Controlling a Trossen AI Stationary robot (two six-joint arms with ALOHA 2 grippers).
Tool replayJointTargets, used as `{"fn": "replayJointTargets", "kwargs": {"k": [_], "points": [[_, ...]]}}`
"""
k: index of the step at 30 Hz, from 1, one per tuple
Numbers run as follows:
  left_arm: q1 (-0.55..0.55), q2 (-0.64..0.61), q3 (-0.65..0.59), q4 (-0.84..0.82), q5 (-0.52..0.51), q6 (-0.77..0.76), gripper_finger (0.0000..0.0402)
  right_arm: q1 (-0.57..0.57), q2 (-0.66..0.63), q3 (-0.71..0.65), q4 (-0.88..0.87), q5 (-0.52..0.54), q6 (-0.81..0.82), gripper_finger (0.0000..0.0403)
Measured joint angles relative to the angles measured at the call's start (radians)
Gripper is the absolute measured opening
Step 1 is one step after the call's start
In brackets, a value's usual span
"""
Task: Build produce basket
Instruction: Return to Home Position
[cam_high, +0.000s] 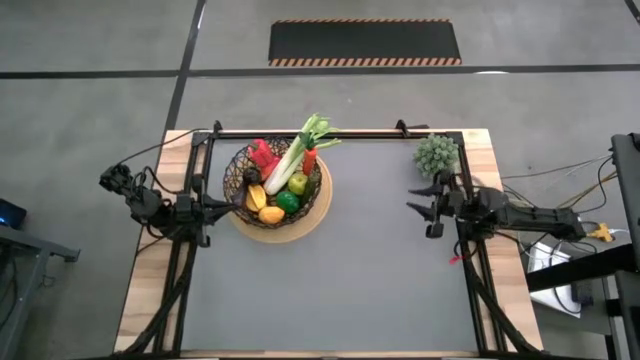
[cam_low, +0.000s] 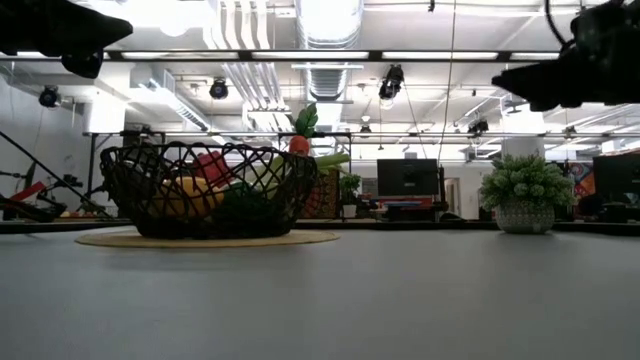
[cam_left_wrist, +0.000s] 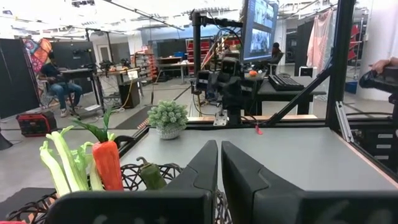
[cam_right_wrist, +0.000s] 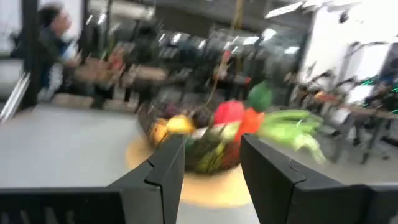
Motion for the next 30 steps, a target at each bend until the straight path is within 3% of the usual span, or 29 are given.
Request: {"fn": "replayJointTargets", "kwargs": {"k": [7,18,30], "points": [[0.000,0.001,0.000,0.000,0.000,-0.001,0.0004,-0.007,0.000,0.000,-0.117,-0.027,-0.089,0.0144],[0.000,0.007,0.000,0.000,0.000,-0.003,0.0004,-0.031,0.007,0.000,-0.111,-0.017,0.043,0.0144],[0.000,0.008,0.000,0.000,0.000,-0.003,0.0004,-0.031,0.022,0.000,-0.110,-0.017,0.041,0.0144]]}}
